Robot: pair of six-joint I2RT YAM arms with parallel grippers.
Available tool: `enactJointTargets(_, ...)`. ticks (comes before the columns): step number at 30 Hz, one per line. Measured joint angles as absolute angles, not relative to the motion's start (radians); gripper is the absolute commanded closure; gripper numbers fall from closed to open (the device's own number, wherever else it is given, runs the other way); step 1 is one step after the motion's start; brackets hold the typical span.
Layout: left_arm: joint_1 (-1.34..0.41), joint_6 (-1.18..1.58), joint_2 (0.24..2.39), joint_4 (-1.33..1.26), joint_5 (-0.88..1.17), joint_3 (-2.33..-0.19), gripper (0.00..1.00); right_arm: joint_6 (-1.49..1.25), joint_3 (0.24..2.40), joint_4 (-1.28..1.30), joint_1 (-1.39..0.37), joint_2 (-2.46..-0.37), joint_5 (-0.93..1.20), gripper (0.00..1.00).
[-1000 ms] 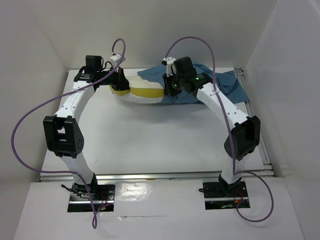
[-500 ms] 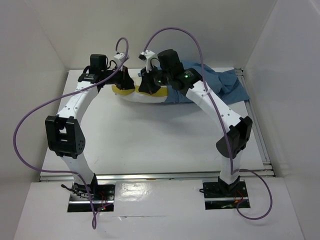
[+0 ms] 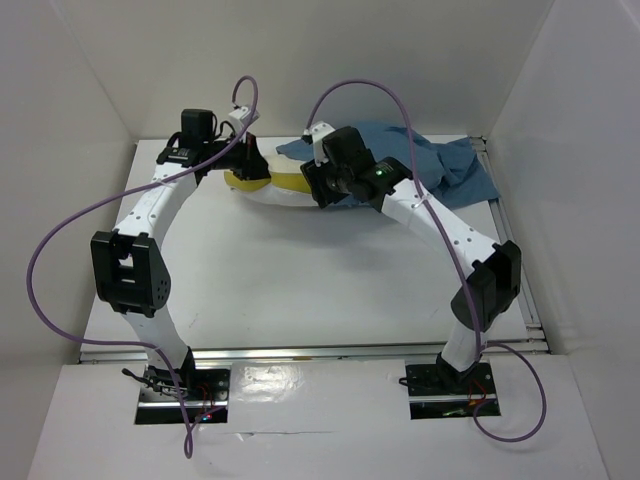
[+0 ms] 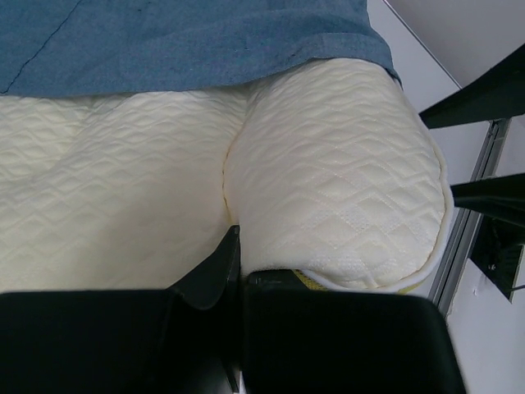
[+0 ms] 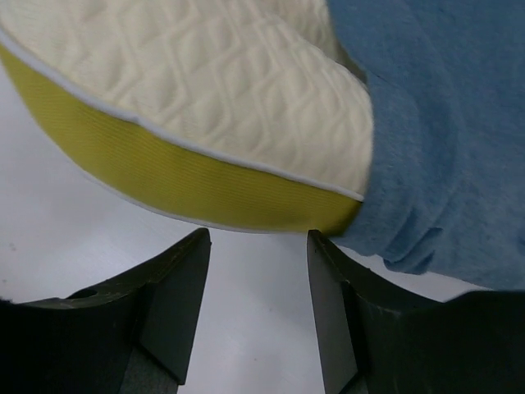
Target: Put the pillow into the pillowcase
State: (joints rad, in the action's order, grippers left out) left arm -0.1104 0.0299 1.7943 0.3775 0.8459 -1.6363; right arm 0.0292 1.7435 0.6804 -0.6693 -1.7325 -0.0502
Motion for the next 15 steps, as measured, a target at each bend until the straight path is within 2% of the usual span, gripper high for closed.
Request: enactJointTargets(15,-0.113,0.003,1.789,0.399,0.845,-1.636,1.00,0.088,1.654,0.597,-0.568,-1.727,-0.148,0.44)
